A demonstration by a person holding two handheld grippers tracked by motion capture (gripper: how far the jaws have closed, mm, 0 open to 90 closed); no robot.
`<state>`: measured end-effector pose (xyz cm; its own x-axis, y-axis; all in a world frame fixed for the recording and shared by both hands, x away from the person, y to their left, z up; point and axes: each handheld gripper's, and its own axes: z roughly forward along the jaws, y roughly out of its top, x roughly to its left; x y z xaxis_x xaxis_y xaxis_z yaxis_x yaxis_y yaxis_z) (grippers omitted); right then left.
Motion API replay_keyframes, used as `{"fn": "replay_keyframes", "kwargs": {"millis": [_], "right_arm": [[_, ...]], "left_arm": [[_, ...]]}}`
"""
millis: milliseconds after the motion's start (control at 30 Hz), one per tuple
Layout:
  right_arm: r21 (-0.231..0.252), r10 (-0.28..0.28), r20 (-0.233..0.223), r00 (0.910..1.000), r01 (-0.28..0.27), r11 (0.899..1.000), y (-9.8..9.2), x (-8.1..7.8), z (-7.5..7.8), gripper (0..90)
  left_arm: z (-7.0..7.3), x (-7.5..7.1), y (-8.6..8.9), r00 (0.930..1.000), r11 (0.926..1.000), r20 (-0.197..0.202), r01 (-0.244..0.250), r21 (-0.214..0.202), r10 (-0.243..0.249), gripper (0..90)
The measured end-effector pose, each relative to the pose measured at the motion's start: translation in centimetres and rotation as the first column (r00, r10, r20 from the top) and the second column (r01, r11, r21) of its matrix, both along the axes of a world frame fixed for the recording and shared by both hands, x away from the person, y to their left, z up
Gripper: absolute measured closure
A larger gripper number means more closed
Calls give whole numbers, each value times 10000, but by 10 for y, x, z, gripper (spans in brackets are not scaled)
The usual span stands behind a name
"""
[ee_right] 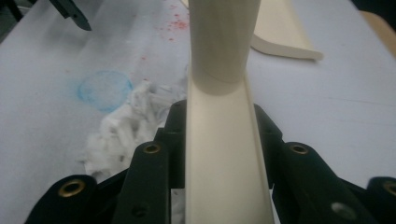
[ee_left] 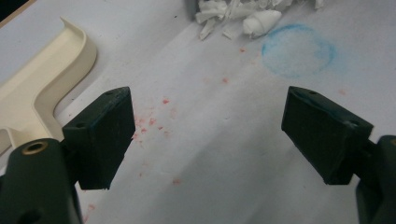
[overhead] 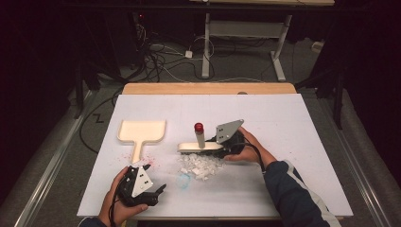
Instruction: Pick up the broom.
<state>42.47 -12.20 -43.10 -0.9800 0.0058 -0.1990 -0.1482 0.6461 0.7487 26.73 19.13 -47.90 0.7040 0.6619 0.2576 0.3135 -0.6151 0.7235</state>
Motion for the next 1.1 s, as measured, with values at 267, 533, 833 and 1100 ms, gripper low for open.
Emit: {"fn": "replay_keyframes", "kwargs": {"millis": [267, 533, 833, 1100], "right_arm": [[1232, -1141, -4, 9935, 1133, 9859, -27, -1, 14, 674], [1411, -3770, -232, 9259, 3764, 9157, -48, -5, 24, 675], [437, -6215, 564, 7814, 6200, 7834, -52, -22, 5, 675], [413, -6222, -160, 7827, 6223, 7817, -35, -57, -8, 674]], "left_arm": [[0, 0, 0, 10000, 10000, -5, 3, 80, -3, 165], [1, 0, -1, 10000, 9999, 31, 11, 104, -11, 165], [1, -1, -1, 9999, 9998, 95, 82, 179, -84, 165], [3, -1, -4, 9997, 9997, 199, 159, 168, -162, 165]]}}
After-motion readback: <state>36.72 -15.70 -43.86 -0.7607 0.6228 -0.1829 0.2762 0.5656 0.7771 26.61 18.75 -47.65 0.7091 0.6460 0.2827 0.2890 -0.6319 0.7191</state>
